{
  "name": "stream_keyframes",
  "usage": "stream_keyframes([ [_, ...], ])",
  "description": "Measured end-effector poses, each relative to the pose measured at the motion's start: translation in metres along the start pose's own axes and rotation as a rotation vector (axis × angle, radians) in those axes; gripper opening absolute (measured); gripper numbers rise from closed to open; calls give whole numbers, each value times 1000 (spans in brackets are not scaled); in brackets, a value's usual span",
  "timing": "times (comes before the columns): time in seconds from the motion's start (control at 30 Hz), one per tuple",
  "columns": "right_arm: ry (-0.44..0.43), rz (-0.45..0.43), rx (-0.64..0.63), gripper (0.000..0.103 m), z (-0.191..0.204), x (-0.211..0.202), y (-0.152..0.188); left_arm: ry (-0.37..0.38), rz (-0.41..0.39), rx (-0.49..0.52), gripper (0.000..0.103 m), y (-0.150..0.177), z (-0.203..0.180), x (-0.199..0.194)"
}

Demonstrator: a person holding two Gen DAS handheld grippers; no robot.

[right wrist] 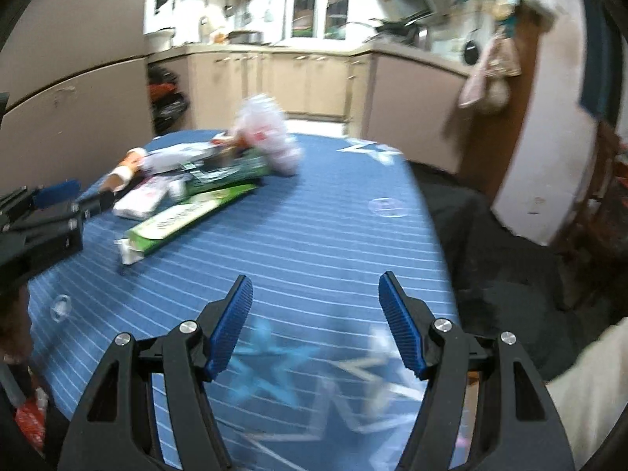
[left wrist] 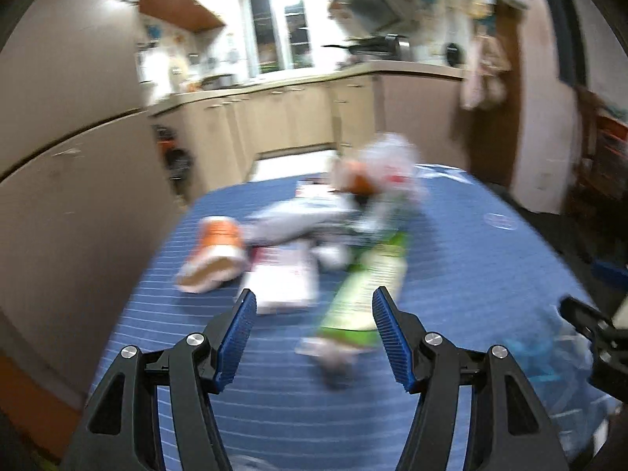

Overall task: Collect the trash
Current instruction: 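Return both tools to the table toward the remaining trash, then grasp the orange-white cup with the left tool while the right tool grasps the green tube box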

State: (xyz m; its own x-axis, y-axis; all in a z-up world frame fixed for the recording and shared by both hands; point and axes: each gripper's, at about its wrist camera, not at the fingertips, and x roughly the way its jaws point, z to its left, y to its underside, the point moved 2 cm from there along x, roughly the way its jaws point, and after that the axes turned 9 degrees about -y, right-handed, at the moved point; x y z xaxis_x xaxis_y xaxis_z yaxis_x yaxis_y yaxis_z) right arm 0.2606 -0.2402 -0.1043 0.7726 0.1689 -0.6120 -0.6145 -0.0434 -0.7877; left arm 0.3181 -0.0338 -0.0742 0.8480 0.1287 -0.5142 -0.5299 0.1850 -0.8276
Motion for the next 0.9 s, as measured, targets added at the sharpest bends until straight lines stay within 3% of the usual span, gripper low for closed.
stream_keyframes([
  [0.1, -65, 26, -1, 64, 23, 18, -6, -78, 4, 9, 65, 4, 50, 20],
  [0.3, -166, 74, 42, 67, 57, 50, -23, -127, 41, 154, 68, 11, 98, 66],
  [0.43, -196, 84, 78, 69, 69, 67, -31, -116, 72, 191, 64, 9, 110, 94],
  [0.53, -211, 105, 108, 69, 74, 81, -35, -48, 73, 213, 63, 6, 107, 108],
  [0.73, -224, 133, 171, 69, 72, 98, -35, -64, 73, 278, 63, 5, 101, 133],
  [0.87, -254, 159, 237, 69, 74, 108, -34, -98, 63, 276, 42, 0, 99, 144],
  [0.9, -263, 165, 262, 70, 76, 110, -34, -97, 70, 269, 30, -1, 99, 146],
])
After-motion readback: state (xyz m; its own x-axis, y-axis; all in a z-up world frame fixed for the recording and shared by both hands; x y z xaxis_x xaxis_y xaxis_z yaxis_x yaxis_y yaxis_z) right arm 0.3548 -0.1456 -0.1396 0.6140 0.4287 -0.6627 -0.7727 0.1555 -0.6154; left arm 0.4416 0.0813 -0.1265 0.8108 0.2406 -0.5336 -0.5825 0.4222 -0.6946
